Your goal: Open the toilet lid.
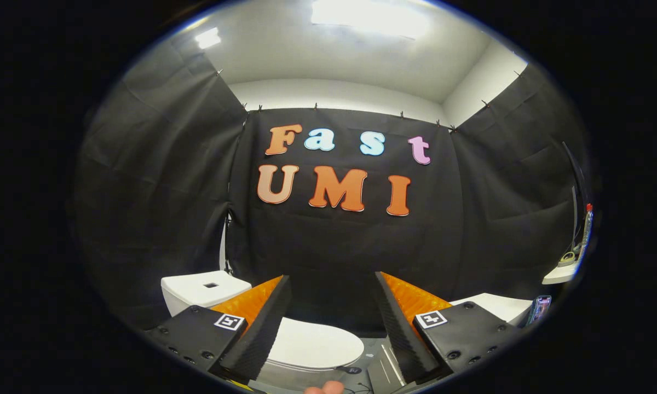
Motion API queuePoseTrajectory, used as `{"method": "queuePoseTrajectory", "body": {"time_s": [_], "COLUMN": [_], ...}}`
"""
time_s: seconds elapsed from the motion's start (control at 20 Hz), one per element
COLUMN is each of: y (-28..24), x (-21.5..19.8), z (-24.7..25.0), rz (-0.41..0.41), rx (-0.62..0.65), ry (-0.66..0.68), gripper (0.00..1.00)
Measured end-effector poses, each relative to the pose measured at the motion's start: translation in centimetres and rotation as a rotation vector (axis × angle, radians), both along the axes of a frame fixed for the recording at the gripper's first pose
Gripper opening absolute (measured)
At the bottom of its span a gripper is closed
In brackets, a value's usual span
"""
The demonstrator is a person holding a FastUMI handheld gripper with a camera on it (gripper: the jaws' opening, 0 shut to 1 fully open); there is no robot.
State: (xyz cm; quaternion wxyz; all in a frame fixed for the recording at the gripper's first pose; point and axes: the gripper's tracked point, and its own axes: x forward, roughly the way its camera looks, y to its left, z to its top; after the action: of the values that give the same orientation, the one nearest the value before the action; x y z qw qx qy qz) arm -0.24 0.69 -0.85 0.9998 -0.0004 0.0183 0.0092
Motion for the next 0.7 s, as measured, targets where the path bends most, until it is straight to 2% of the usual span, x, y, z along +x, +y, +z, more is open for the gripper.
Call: {"method": "queuePoseTrajectory", "body": {"time_s": [0.25, 0.45, 0.55, 0.7], "y": [0.4, 0.1, 0.5, -0.6], "x": [0.1, 0.6, 1.6, 3.6], "z": [-0.1, -0.2, -0.9, -3.4], "rz": [0.011, -0.02, -0.014, -0.048], "rx": [-0.006, -0.001, 0.034, 0.149], "ry": [0.002, -0.009, -0.001, 0.046], "gripper": [0.98, 0.98, 0.98, 0.98]}}
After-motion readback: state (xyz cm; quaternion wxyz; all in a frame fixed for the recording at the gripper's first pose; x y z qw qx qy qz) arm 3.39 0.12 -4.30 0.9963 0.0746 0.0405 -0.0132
